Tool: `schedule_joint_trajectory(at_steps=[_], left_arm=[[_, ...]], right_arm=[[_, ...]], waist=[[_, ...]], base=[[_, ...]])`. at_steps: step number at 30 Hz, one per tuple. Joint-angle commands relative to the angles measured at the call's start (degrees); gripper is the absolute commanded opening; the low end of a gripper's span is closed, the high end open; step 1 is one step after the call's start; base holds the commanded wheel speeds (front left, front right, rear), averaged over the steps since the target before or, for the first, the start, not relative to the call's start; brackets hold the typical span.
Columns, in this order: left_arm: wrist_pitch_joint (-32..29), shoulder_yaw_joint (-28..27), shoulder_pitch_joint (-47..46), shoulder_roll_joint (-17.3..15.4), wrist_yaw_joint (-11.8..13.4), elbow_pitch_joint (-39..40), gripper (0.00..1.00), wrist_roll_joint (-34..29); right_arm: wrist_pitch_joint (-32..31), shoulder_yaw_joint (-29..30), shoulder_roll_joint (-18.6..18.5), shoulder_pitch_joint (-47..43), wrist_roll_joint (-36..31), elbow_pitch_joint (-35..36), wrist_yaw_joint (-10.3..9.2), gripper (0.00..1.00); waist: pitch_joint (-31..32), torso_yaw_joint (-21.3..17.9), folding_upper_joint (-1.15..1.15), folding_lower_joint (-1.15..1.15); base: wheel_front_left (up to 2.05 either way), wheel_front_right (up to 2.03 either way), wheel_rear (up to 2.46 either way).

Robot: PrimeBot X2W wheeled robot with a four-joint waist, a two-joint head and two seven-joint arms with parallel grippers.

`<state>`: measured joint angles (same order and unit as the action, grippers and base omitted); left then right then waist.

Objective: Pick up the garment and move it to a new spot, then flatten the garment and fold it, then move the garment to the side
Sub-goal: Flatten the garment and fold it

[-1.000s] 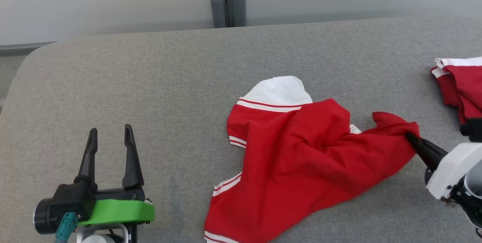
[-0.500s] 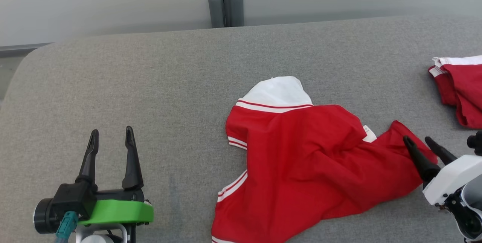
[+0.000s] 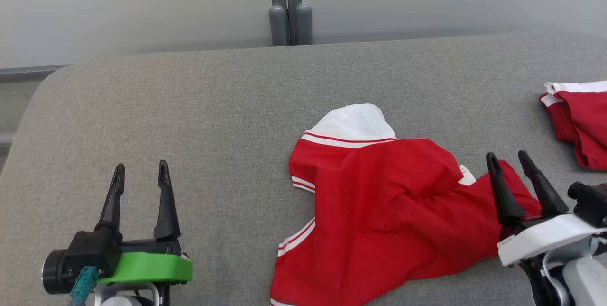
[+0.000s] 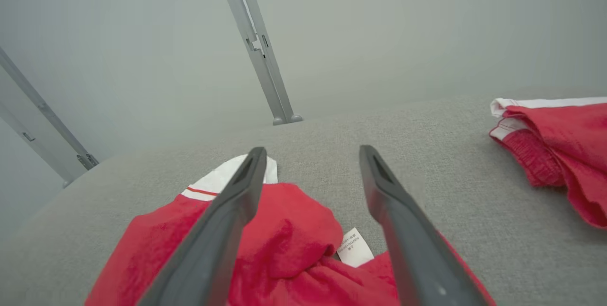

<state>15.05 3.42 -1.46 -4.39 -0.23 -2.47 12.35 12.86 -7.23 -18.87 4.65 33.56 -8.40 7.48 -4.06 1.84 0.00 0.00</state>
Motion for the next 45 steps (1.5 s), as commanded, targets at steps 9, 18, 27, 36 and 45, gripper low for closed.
schedule_joint_trajectory(at_steps=[9, 18, 27, 36, 45], left_arm=[[0.2, 0.1, 0.2, -0.4, 0.0, -0.6, 1.0, 0.1], [0.1, 0.8, -0.3, -0.3, 0.1, -1.1, 1.0, 0.5], [-5.3, 4.0, -5.9, -0.8, -1.9, -2.8, 1.0, 0.2], [-19.4, 9.9, -18.2, 0.1, -4.1, -10.7, 1.0, 1.7], [-31.9, 14.5, -27.0, 1.0, -3.6, -22.6, 1.0, 4.1]], right_arm=[[2.0, -2.1, 1.2, 1.4, -1.7, -5.4, 0.03, 1.0], [2.3, -3.9, 0.5, 2.3, -0.8, -6.8, 0.03, 1.0], [2.4, -4.3, -0.3, 3.9, -0.4, -7.3, 0.03, 1.0], [2.4, -4.3, -1.1, 6.2, -0.3, -7.4, 0.03, 1.0], [2.4, -3.4, -1.7, 8.4, -0.1, -7.0, 0.03, 1.0]], waist=[[0.2, 0.0, 0.0, 0.0], [-0.3, 0.0, 0.0, 0.0], [-2.2, -1.0, 0.0, 0.0], [-6.2, -4.7, 0.0, 0.0], [-10.8, -10.7, 0.0, 0.0]], base=[[0.0, 0.0, 0.0], [0.0, 0.0, 0.0], [0.0, 0.0, 0.0], [0.0, 0.0, 0.0], [0.0, 0.0, 0.0]])
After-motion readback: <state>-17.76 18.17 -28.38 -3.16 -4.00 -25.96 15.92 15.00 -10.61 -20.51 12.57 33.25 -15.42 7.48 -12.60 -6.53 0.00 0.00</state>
